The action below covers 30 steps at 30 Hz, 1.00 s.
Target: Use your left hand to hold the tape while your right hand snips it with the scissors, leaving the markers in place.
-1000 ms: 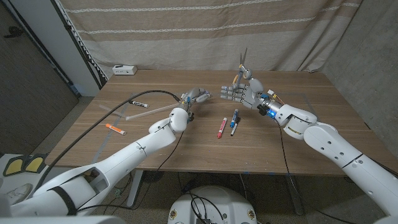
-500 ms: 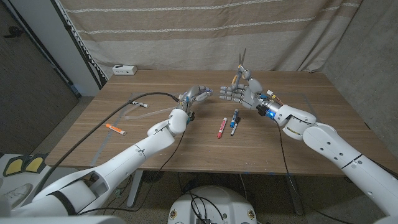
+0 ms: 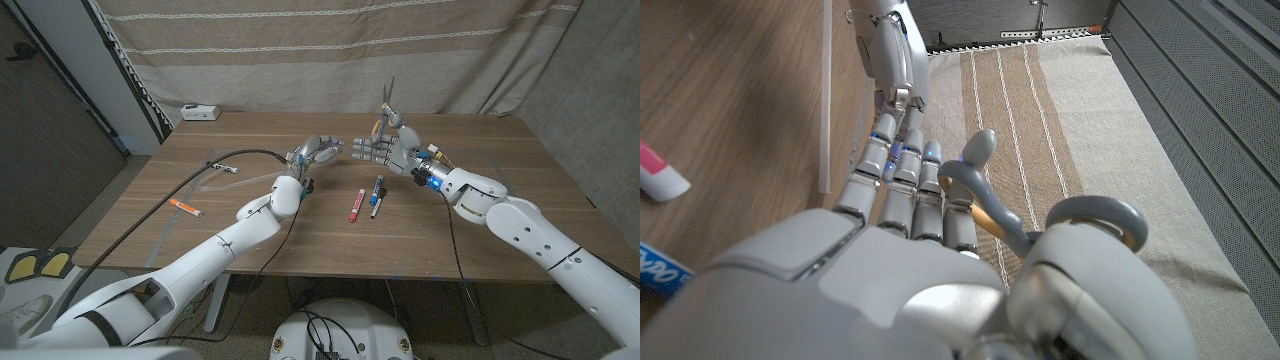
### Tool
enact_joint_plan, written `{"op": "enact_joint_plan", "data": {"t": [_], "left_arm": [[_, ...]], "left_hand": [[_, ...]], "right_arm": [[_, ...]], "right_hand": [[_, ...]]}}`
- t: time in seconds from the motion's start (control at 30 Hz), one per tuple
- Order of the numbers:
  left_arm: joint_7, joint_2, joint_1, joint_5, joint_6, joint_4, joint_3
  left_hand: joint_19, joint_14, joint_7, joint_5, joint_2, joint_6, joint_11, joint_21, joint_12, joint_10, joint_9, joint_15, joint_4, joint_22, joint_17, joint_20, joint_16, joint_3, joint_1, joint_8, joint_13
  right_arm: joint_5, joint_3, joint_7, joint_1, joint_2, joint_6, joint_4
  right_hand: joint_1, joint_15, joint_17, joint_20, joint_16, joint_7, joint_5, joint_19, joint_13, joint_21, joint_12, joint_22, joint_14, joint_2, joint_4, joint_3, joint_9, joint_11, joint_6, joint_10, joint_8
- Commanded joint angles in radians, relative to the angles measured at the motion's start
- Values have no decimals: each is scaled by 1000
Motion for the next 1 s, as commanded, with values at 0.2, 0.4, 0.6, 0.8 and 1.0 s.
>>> {"op": "enact_joint_plan", "data": {"t": [0.2, 0.4, 0.6, 0.8, 1.0], "left_arm": [[-10, 30, -18, 126, 143, -40, 46], [-20, 34, -22, 137, 156, -41, 52], [-16, 39, -29, 169, 184, -46, 61], [-15, 43, -49, 212, 227, -38, 73], [-22, 41, -73, 243, 252, -17, 88]], "left_hand": [[-38, 11, -1, -4, -12, 0, -3, -7, 4, 11, 0, -110, 13, 5, 4, 11, 5, -2, -12, -5, 5], [-49, 11, -2, -4, -15, -6, -4, -11, 3, 10, 0, -112, 12, 5, 4, 11, 4, -3, -12, -7, 6], [-55, 9, -18, -1, -22, -49, -11, -13, 3, 9, 1, -116, 7, 3, 3, 16, 2, 0, -3, -22, 9], [-62, 3, -34, 0, -27, -85, -14, -14, 3, 7, 2, -120, 4, 2, 3, 19, -1, 3, 7, -31, 12], [-74, -7, -35, 1, -35, -173, -18, -17, 8, 17, 5, -121, 11, 0, 5, 25, -3, 3, 10, -39, 18]], "right_arm": [[1, 1, 4, 0, -2, -2, 0], [3, 4, 2, -6, -4, 0, -3], [5, 5, 3, -8, -4, 1, -2], [-1, 5, 2, -8, -6, 4, -2], [1, 6, 5, -9, -6, 5, 1]], "right_hand": [[-2, -2, 6, -2, -8, -1, 0, 9, 5, -9, 0, 4, 7, 9, -8, -1, 3, 3, 5, -2, 6], [-2, -2, 6, -2, -9, -2, -1, 11, 5, -15, -1, 5, 7, 10, -9, -2, 4, 2, 5, -2, 7], [-1, 0, 6, -2, -10, -2, -1, 14, 5, -20, -1, 5, 8, 11, -10, -3, 5, 2, 6, -2, 9], [-1, -2, 6, -2, -11, 1, -1, 17, 5, -27, 0, 5, 7, 11, -11, -4, 10, 1, 4, -2, 13], [-1, -2, 6, -2, -11, 0, -1, 20, 5, -33, 0, 5, 9, 12, -12, -5, 5, 2, 6, -1, 12]]}}
